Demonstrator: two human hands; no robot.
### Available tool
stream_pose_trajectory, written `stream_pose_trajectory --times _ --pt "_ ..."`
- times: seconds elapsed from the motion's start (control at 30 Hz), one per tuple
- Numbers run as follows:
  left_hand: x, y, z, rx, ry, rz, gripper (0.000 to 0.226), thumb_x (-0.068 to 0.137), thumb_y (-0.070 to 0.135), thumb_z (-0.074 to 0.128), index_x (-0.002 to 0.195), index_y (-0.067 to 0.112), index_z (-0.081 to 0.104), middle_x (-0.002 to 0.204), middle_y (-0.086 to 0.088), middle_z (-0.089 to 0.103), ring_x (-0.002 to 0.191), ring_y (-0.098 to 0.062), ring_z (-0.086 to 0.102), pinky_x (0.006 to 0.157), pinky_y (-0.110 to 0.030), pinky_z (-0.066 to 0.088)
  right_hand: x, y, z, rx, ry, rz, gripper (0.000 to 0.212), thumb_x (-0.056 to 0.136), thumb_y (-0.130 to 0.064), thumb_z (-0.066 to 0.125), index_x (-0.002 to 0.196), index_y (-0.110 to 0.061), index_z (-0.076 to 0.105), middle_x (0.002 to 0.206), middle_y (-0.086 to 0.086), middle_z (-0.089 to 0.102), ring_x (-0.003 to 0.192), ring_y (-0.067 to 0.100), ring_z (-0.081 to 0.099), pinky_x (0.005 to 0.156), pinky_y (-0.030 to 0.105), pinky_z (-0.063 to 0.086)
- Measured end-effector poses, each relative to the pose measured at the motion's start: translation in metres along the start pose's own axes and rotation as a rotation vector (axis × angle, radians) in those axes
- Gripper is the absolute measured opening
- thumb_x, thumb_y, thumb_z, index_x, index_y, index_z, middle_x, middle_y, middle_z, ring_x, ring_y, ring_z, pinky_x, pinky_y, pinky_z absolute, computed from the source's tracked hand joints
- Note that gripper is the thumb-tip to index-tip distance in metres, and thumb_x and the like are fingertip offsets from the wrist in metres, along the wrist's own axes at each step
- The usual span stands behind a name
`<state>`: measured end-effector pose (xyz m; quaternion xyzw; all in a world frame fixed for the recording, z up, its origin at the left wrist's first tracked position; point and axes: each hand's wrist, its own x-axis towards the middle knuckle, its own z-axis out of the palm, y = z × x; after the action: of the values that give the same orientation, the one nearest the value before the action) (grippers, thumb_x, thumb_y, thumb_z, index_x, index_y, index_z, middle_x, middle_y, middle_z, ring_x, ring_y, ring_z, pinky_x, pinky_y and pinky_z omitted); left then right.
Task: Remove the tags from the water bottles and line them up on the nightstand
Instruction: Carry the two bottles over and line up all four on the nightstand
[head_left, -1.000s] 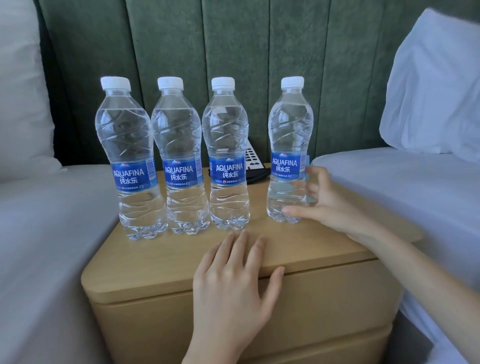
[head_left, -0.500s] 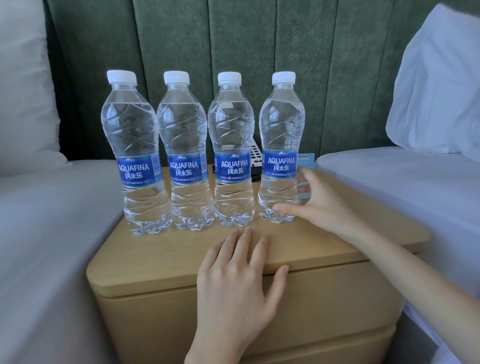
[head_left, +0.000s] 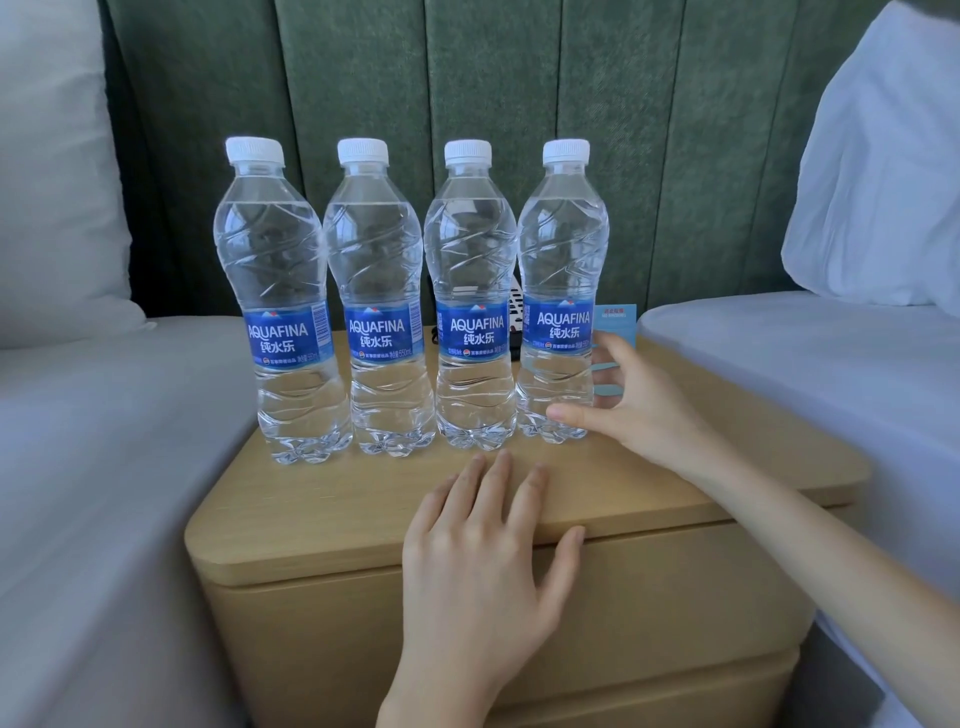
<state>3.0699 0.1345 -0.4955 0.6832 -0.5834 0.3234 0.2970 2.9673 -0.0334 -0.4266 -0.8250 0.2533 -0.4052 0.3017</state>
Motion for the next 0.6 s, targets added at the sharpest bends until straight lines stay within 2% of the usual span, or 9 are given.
stream_pose_trajectory --times 0.1,0.2,0.37,0.47,0.6 --pt "0.0 0.0 0.0 0.001 -0.003 -0.004 0.045 0.086 0.052 0.046 0.111 0.022 0.068 0.117 -0.003 0.067 0.114 -0.021 0.06 0.088 -0.035 0.045 -0.001 -0.001 0.0 0.008 0.015 -0.009 0.083 0.064 -0.032 0.083 0.134 -0.028 0.037 0.121 -0.006 0.054 0.102 0.007 0.057 0.087 0.029 0.05" --pt "0.0 0.0 -0.001 0.001 -0.002 -0.002 0.045 0.086 0.052 0.045 0.111 0.022 0.068 0.117 -0.003 0.067 0.113 -0.021 0.06 0.088 -0.035 0.045 -0.003 -0.002 0.001 0.041 0.022 -0.016 0.084 0.063 -0.031 0.083 0.131 -0.036 0.034 0.118 -0.009 0.052 0.102 0.011 0.058 0.089 0.033 0.051" --pt "0.001 0.001 -0.001 0.0 0.011 0.002 0.044 0.086 0.052 0.046 0.109 0.022 0.068 0.116 -0.003 0.067 0.111 -0.021 0.061 0.088 -0.033 0.043 -0.009 -0.008 -0.001 0.178 0.126 -0.086 0.079 0.067 -0.022 0.081 0.126 -0.046 0.034 0.124 -0.01 0.051 0.108 0.008 0.057 0.091 0.032 0.051" --pt "0.0 0.001 -0.001 0.001 0.008 0.0 0.045 0.086 0.052 0.046 0.11 0.022 0.069 0.116 -0.003 0.067 0.112 -0.021 0.061 0.087 -0.034 0.046 -0.011 -0.014 0.001 0.152 0.132 -0.144 0.088 0.068 -0.016 0.081 0.123 -0.058 0.025 0.123 -0.013 0.051 0.106 0.007 0.058 0.087 0.028 0.052" --pt "0.0 0.001 0.0 0.004 0.006 -0.001 0.045 0.086 0.053 0.046 0.111 0.022 0.068 0.117 -0.003 0.067 0.112 -0.021 0.061 0.086 -0.035 0.046 -0.011 -0.015 0.001 0.111 0.113 -0.185 0.095 0.068 -0.01 0.081 0.122 -0.062 0.022 0.117 -0.018 0.05 0.104 0.009 0.059 0.087 0.031 0.053"
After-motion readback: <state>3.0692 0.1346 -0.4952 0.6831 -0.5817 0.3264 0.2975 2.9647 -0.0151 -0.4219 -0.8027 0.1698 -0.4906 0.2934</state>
